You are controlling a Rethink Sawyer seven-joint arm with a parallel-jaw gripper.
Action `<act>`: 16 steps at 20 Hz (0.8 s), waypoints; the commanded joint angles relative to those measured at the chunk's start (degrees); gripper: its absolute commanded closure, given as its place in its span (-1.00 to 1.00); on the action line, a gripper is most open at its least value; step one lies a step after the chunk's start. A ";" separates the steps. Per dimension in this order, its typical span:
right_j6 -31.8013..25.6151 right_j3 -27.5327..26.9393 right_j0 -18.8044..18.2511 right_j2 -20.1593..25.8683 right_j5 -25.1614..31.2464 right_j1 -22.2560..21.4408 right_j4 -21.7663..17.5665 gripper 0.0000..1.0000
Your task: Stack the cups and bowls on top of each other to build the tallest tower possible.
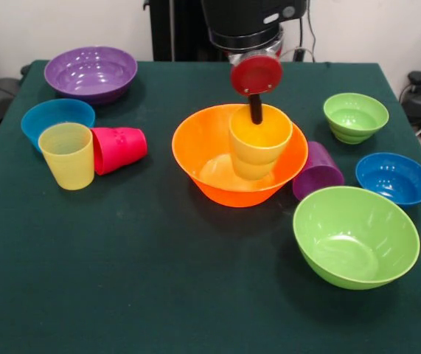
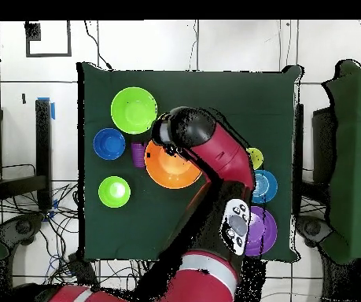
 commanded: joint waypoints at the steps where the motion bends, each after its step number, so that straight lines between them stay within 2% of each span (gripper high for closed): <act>1: -9.08 4.90 -2.81 8.94 -3.75 -0.30 -6.59 1.00; 4: -8.10 6.63 -2.74 9.15 -4.55 -1.71 -7.80 1.00; 9: -6.67 11.74 -2.43 11.82 -8.57 -3.99 -7.24 1.00; 16: -4.80 12.76 -1.79 12.85 -10.11 -4.35 -8.52 1.00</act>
